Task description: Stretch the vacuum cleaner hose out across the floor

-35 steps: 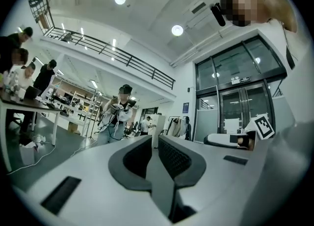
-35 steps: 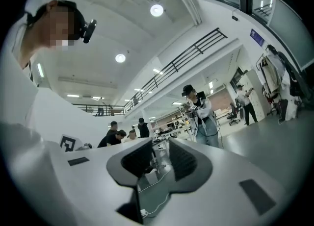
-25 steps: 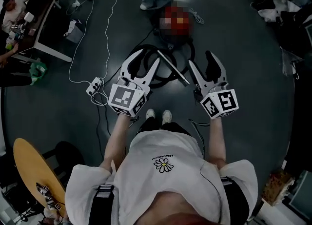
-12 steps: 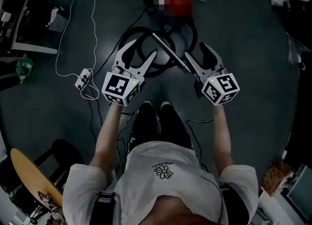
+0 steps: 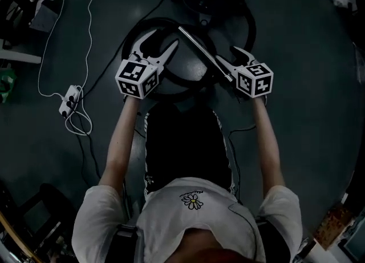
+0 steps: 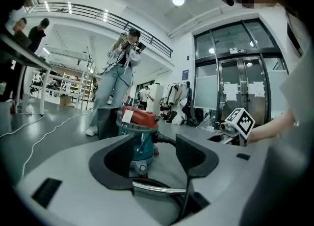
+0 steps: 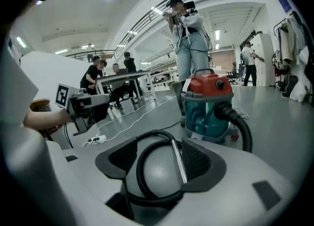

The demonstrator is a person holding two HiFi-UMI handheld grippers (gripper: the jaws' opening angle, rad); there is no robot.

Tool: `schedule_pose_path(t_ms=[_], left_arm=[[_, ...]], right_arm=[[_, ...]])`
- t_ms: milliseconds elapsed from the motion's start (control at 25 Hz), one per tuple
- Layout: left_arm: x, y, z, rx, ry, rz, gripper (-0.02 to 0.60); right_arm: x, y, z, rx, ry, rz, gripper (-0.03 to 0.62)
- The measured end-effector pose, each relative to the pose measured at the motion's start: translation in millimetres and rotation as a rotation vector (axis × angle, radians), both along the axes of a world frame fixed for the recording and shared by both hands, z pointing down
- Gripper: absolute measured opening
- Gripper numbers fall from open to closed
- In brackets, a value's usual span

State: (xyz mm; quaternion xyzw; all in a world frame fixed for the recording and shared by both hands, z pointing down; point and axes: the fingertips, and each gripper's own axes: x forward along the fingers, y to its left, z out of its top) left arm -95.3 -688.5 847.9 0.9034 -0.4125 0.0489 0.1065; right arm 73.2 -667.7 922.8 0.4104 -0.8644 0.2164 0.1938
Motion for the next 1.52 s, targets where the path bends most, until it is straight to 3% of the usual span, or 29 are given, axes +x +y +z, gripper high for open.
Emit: schedule_pose_path(t_ms=[120, 280, 480, 560, 680, 760, 800, 960, 1080, 1280, 1520], left_arm=[[-8.9, -15.3, 58.5, -0.005, -0.01, -0.011, 0.247], [-15.0, -25.3, 129.6, -0.114, 0.0, -0.014, 0.247], [-18.1, -44.1, 212.7, -0.226, -0.005, -0.048, 0.247], [-14.3, -49.5, 234.8, -0.241, -0.028, -0.039, 0.247], [-13.3, -44.1, 257.4, -0.267, -0.032, -0.033, 0.247], [-16.1, -38.8, 268.0, -0.278, -0.046, -0.035, 0.247], [-17.9, -36.5, 270.3, -0.28, -0.054, -0.035, 0.247], [-30.7, -30.5, 258.5, -0.251, -0.088, -0.044, 0.247], [-50.2, -34.9, 239.7, -0.211, -0.121, -0.066, 0.247], [-84.3, -36.2, 216.0, -0.151, -0.195, -0.105, 0.247], [-97.7, -31.3, 172.0, 0.001, -0.374, -0.123, 0.247]], right_arm=[[-5.1, -25.4, 79.8, -0.058, 0.018, -0.007, 0.293], [-0.4, -57.3, 195.9, -0.25, 0.112, 0.008, 0.293], [-16.1, -97.6, 287.4, -0.345, 0.283, -0.039, 0.293], [-18.9, -102.3, 317.2, -0.407, 0.378, -0.064, 0.293], [-19.2, -92.5, 351.3, -0.447, 0.631, -0.15, 0.291], [-16.7, -93.9, 358.7, -0.392, 0.747, -0.142, 0.262], [-13.7, -96.5, 358.1, -0.369, 0.775, -0.119, 0.144], [-7.6, -94.3, 348.5, -0.333, 0.823, -0.136, 0.132], [-0.2, -98.4, 328.8, -0.222, 0.921, -0.208, 0.132], [-2.4, -123.5, 266.1, 0.097, 1.19, -0.417, 0.132], [-48.4, -139.0, 150.6, 0.58, 1.447, -0.635, 0.132]])
